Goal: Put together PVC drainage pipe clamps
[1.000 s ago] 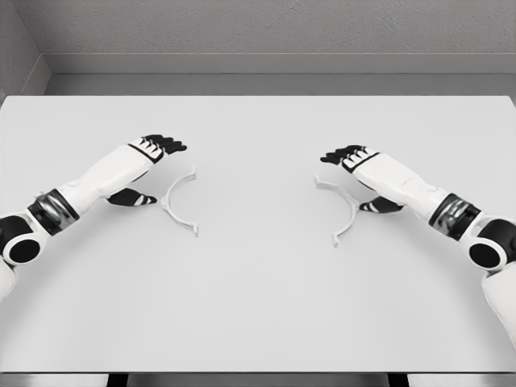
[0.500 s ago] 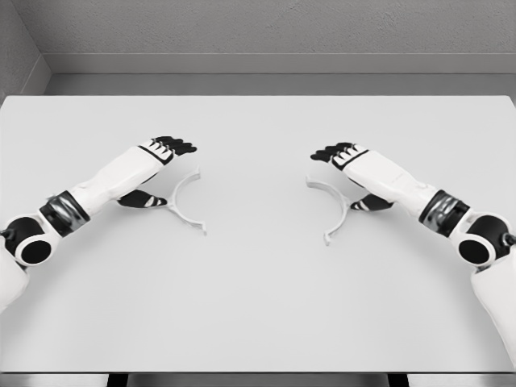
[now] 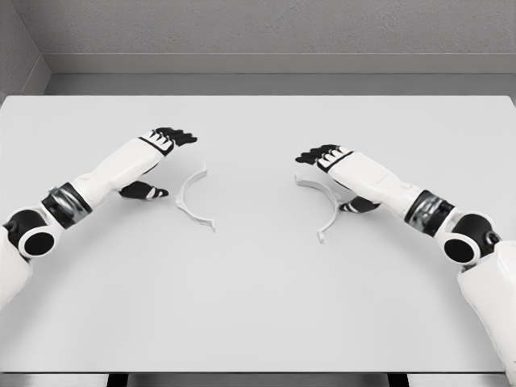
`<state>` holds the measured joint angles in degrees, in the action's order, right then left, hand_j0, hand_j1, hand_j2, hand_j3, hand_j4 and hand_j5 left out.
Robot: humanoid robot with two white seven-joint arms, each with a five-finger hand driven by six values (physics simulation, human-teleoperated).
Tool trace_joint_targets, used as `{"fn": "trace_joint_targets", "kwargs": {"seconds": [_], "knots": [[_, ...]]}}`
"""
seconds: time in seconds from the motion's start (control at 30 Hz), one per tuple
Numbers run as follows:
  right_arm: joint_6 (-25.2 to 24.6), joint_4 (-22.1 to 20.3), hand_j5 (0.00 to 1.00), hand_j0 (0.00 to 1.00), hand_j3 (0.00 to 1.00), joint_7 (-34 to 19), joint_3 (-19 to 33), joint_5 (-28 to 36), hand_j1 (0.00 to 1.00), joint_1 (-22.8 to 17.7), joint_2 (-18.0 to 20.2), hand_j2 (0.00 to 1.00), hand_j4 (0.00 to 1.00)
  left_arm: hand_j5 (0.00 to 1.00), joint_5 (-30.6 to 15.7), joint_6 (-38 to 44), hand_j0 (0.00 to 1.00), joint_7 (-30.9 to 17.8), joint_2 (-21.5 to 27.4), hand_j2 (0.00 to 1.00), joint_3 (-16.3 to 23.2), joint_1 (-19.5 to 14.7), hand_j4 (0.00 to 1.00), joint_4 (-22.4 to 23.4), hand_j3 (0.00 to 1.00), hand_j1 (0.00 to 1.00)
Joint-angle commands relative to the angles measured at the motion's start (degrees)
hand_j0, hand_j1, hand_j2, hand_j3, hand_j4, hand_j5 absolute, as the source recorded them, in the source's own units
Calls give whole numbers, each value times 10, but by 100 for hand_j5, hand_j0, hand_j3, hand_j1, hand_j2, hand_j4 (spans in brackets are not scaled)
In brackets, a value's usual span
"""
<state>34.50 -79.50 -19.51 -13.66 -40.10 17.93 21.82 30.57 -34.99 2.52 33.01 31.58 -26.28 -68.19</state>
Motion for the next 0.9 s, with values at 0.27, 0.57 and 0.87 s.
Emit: {"fn": "trace_joint_targets", "kwargs": {"seconds": [0.27, 0.57, 0.87], "knots": [[-7, -6, 100, 100, 100, -1, -12, 5, 100, 2, -6, 100, 100, 100, -2, 0, 100, 0, -18, 100, 1, -4, 100, 19, 100, 100], [-7, -18, 100, 100, 100, -20, -13, 5, 100, 2, -23, 100, 100, 100, -2, 0, 100, 0, -27, 100, 2, -4, 100, 18, 100, 100], [-14, -10, 100, 100, 100, -21, -37, 4, 100, 22, -43, 100, 100, 100, 12, 0, 100, 0, -45, 100, 2, -3, 100, 17, 100, 100]]}}
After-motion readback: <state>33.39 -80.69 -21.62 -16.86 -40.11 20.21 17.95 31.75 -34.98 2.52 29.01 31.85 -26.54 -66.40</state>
